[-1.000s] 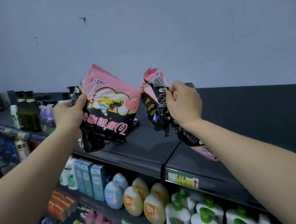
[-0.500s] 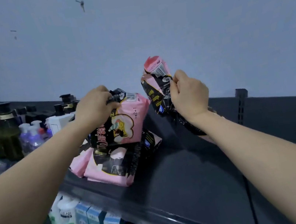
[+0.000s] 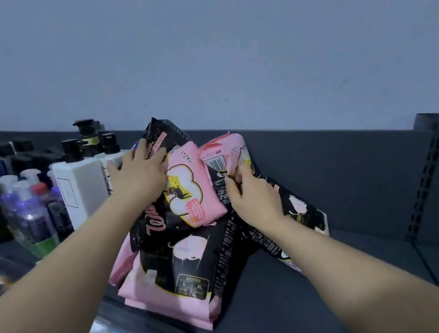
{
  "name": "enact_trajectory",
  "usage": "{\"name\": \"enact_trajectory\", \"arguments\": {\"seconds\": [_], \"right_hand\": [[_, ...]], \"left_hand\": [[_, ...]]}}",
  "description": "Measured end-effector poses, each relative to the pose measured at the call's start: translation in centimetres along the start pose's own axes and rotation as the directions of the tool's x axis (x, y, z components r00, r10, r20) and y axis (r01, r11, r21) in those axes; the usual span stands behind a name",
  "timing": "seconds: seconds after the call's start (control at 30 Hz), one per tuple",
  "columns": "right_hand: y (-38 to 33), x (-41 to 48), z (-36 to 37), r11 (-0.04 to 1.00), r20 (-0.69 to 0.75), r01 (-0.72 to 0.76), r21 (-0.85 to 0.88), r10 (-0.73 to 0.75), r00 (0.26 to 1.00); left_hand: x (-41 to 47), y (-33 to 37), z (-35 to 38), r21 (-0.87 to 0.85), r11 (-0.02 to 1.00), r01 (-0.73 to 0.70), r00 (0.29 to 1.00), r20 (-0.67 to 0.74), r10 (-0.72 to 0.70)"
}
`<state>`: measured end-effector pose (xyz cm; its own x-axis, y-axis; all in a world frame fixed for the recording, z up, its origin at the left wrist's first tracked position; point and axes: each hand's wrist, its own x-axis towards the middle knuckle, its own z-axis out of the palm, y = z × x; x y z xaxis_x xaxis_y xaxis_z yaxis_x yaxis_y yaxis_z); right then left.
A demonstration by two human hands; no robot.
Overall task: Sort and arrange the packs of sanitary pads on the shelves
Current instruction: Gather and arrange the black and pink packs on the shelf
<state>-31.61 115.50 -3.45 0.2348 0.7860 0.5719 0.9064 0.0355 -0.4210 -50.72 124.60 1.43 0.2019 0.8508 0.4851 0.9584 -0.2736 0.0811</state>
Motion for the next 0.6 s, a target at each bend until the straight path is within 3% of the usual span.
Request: {"name": "enact_trajectory", "arguments": {"seconds": [0.13, 0.3, 0.6], "right_hand": [[1.3, 0.2, 0.4, 0.999, 0.114, -0.016, -0.035, 0.020, 0.993], [2.3, 0.0, -1.1, 1.000, 0.223, -0.022, -0.021, 0.026, 0.975], [5.9, -1.9, -6.7, 0.992, 0.215, 0.020, -0.121, 0.007, 0.977]], "left_hand": [[0.6, 0.2, 0.8, -0.049, 0.999, 0.005, 1.000, 0.017, -0.004], [0.4, 0.5, 0.7, -0.077, 0.997, -0.030, 0.985, -0.171, 0.017], [-1.6, 5.7, -4.0, -0.321, 0.935, -0.148, 0.935, -0.353, 0.027]]}}
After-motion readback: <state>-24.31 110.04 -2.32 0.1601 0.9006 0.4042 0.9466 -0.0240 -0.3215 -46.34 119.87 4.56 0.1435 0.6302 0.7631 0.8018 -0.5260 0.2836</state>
